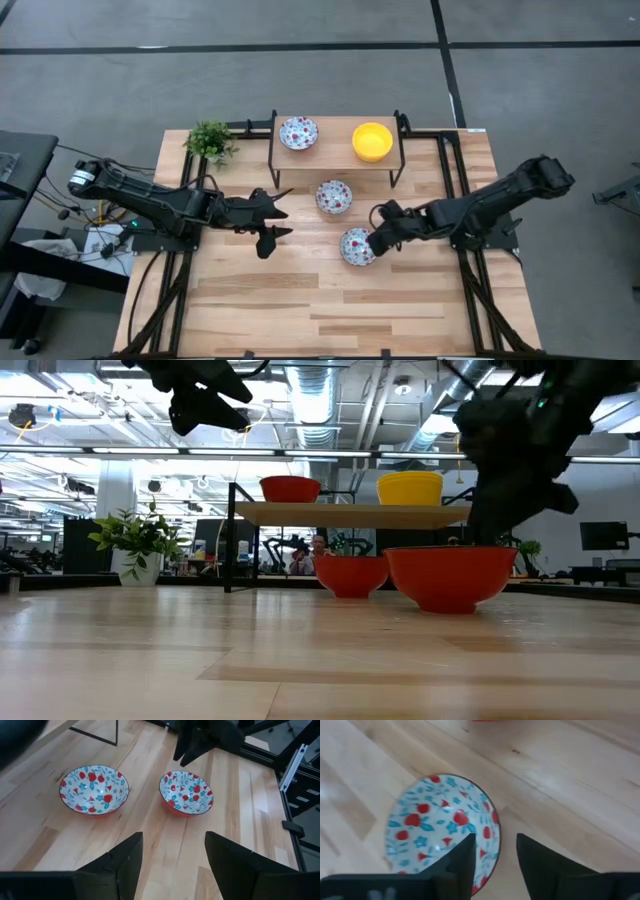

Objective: Pick & Place Mini bowls
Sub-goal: Stack the bottom printed bowl on the printed bowl on the shelf

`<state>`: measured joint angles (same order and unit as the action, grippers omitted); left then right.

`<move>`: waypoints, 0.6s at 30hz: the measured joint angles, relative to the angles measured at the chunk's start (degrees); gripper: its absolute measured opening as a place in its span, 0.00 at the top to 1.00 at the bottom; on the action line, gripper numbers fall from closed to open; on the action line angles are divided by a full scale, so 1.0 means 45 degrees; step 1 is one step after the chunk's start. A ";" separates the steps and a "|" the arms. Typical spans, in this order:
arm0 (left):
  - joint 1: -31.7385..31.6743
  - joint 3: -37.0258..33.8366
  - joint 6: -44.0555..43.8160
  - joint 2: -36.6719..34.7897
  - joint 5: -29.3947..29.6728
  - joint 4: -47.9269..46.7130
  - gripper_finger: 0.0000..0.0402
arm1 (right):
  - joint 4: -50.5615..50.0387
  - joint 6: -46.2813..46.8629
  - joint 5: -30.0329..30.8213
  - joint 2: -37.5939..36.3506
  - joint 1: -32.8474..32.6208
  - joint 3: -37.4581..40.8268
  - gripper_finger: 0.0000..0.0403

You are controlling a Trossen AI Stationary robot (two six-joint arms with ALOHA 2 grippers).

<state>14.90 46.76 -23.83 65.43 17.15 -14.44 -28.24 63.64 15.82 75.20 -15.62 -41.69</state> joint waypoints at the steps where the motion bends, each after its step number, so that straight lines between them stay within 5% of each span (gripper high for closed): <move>1: 0.0000 0.0000 0.0000 0.0000 0.0002 -0.0002 0.47 | 0.0013 -0.0192 -0.0126 0.0174 0.0083 0.0000 0.65; 9: 0.0039 0.0000 0.0578 0.0000 -0.0126 0.0098 0.47 | 0.0204 -0.0511 -0.0604 0.1340 0.0338 0.0000 0.56; 18: 0.0034 0.0005 0.0908 0.0000 -0.0121 0.0093 0.47 | 0.0580 -0.0614 -0.0881 0.1718 0.0223 0.0000 0.66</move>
<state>15.05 46.78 -19.75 65.43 16.60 -14.02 -25.63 60.88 11.86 82.94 -14.62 -41.69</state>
